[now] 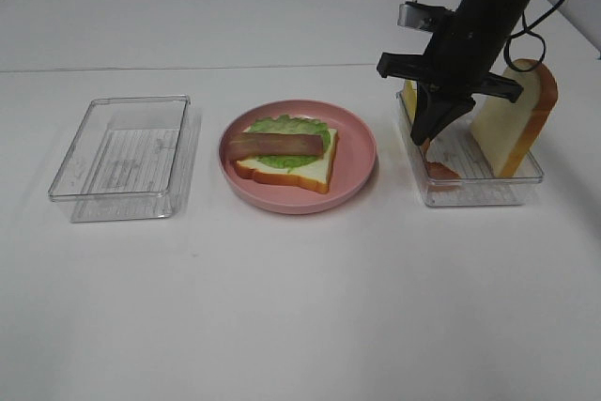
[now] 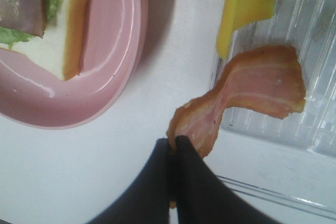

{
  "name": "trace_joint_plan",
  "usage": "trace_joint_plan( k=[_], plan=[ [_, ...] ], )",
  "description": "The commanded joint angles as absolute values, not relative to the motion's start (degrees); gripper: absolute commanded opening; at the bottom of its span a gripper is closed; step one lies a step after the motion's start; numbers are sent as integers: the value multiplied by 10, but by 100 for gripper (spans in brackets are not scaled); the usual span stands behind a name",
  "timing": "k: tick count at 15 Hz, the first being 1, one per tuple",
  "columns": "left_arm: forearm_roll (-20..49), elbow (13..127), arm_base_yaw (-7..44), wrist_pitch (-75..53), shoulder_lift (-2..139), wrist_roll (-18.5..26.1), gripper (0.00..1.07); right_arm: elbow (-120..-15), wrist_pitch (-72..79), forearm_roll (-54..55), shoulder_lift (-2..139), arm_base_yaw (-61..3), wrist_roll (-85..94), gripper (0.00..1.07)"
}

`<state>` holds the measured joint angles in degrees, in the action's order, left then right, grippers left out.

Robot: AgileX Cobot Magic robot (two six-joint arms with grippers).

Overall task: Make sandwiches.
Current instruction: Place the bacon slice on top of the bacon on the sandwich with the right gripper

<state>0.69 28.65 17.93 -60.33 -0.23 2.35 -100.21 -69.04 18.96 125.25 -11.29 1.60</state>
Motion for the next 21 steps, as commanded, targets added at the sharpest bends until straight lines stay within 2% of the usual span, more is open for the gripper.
trace_joint_plan(
  k=[1,5,9,13,14,18,21],
  plan=[
    [6,285,180,-599,-16,21,74,-1005,-721,191,1211,-114,21,0],
    [6,285,180,-599,-16,21,74,-1005,-740,210,1109,-114,18,0],
    [6,285,180,-599,-16,21,74,-1005,-733,316,1063,-114,43,0],
    [6,285,180,-599,-16,21,74,-1005,-679,411,1080,-114,92,0],
    [6,285,180,-599,-16,21,74,-1005,-651,459,1106,-125,118,0],
    [6,285,180,-599,-16,21,74,-1005,-564,494,1166,-182,147,0],
    [6,285,180,-599,-16,21,74,-1005,-476,585,1216,-217,175,0]
  ],
)
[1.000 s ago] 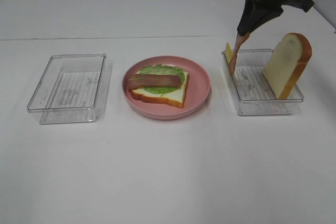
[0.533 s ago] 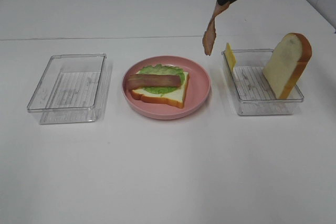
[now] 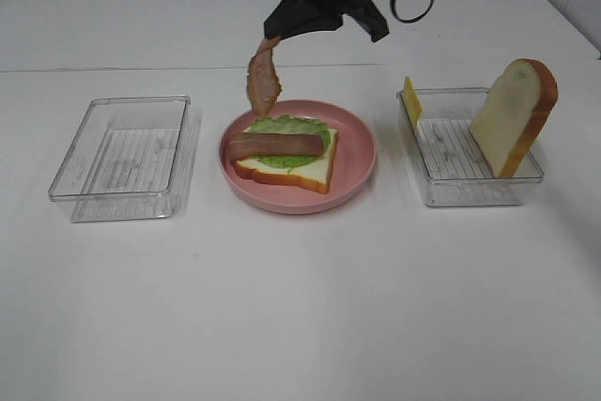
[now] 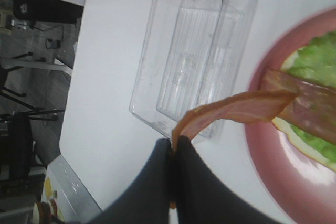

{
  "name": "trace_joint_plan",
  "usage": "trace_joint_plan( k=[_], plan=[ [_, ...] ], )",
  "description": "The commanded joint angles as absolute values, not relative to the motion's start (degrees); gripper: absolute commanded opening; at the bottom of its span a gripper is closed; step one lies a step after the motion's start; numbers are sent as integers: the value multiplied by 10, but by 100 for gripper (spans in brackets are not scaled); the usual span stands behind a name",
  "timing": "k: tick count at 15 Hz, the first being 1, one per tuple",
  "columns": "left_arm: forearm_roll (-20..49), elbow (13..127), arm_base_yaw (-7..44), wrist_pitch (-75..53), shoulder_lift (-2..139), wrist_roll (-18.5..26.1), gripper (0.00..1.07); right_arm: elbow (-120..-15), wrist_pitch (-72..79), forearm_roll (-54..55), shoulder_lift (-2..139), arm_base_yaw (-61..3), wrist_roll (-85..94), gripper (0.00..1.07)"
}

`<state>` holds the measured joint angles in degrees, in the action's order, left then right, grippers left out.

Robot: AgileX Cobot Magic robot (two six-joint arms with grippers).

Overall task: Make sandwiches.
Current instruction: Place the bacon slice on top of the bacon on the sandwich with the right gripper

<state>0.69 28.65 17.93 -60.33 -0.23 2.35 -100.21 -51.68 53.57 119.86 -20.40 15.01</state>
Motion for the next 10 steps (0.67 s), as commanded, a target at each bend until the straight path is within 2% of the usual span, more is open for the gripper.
trace_joint_plan(
  k=[1,3,5,6,7,10],
  plan=[
    [6,285,180,-599,-16,21,74,-1005,-451,617,1229,-222,193,0],
    [6,285,180,-599,-16,21,74,-1005,-421,681,1258,-228,225,0],
    [6,285,180,-599,-16,21,74,-1004,-415,677,1281,-227,227,0],
    [6,285,180,-599,-16,21,74,-1004,-426,649,1289,-226,214,0],
    [6,285,180,-599,-16,21,74,-1004,-438,537,1293,-226,143,0],
    [6,285,180,-599,-16,21,74,-1004,-437,401,1272,-226,41,0]
  ],
)
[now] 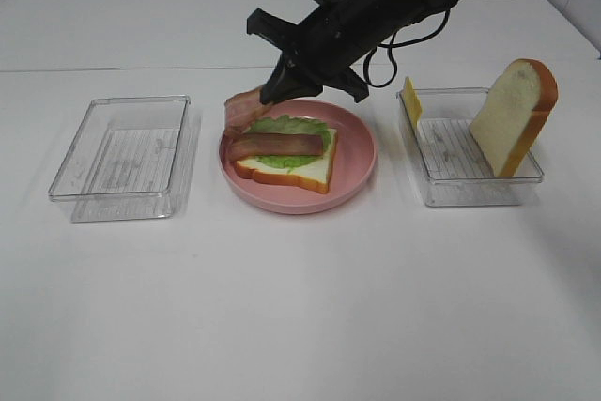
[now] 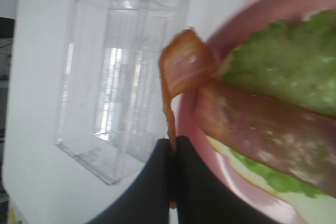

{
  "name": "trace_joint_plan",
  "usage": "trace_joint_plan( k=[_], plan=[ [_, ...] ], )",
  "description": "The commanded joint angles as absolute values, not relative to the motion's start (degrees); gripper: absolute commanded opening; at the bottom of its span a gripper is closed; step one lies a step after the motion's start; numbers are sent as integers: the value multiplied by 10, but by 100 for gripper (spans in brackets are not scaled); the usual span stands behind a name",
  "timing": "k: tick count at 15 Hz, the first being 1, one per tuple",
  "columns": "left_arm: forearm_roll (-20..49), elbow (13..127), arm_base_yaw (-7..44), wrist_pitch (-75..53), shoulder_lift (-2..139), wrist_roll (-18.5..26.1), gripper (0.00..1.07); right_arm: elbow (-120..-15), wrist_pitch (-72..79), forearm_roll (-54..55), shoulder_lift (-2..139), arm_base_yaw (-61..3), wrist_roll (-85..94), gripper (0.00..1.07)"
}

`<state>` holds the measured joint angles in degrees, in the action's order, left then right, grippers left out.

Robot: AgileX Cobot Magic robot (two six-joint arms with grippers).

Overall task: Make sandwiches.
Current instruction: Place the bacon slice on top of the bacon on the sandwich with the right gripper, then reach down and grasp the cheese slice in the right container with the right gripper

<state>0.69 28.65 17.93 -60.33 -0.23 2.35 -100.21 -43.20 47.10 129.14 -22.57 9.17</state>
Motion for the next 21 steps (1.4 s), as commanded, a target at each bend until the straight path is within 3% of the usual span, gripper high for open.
trace_joint_plan(
  k=[1,4,8,9,10,12,14,18,21],
  plan=[
    [6,285,180,-599,-16,21,74,-1004,-446,357,1263,-226,9,0],
    [6,285,180,-599,-16,21,74,-1004,-483,296,1250,-226,-30,0],
    [6,285,180,-599,-16,21,74,-1004,-516,294,1250,-226,-53,0],
    [6,285,180,-599,-16,21,74,-1004,-520,292,1250,-226,-61,8],
    [6,285,180,-599,-16,21,74,-1004,-523,292,1250,-226,-61,24],
    [6,285,180,-599,-16,21,74,-1004,-528,292,1248,-226,-56,63],
    [6,285,180,-599,-16,21,74,-1004,-543,289,1235,-226,-36,75],
    [6,285,180,-599,-16,21,74,-1028,-598,175,1181,-226,-54,75],
    [6,285,180,-599,-16,21,74,-1110,-706,66,1176,-226,-70,75]
  ],
)
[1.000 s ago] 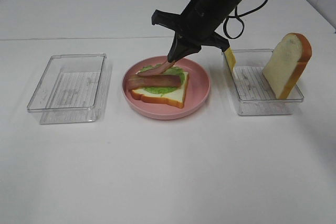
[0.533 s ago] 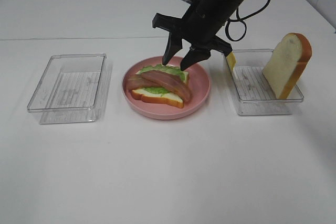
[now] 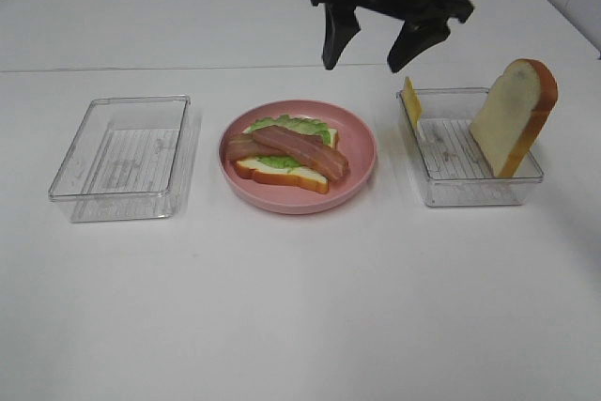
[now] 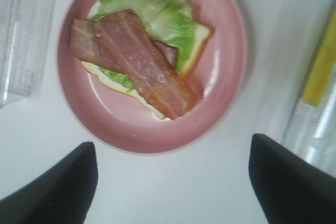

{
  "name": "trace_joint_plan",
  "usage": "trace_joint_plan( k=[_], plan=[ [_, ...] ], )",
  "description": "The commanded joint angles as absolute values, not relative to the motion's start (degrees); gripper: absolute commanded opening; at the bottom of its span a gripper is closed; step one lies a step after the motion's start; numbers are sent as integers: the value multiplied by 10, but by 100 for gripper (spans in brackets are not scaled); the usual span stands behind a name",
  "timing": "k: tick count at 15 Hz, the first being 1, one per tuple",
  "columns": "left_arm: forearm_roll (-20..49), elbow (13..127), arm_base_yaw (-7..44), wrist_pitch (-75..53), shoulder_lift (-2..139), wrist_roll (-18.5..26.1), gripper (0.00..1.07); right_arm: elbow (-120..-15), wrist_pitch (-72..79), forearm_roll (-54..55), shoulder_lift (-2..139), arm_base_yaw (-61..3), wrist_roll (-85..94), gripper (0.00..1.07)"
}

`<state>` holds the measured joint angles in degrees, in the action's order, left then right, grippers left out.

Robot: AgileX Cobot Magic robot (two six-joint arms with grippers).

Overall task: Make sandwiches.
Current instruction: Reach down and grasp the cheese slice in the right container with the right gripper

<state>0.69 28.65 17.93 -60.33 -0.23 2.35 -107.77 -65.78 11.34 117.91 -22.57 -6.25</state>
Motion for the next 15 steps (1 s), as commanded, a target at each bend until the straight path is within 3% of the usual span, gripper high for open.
trace_joint_plan(
  k=[1,5,15],
  plan=[
    [6,285,180,-599,-16,21,74,-1128,-718,42,1177,-226,-72,75],
    [6,285,180,-599,-16,21,74,-1152,-707,-24,1197,-223,-82,71],
    [6,285,180,-599,-16,21,74,-1151,-606,-11,1306,-191,-88,59]
  ],
)
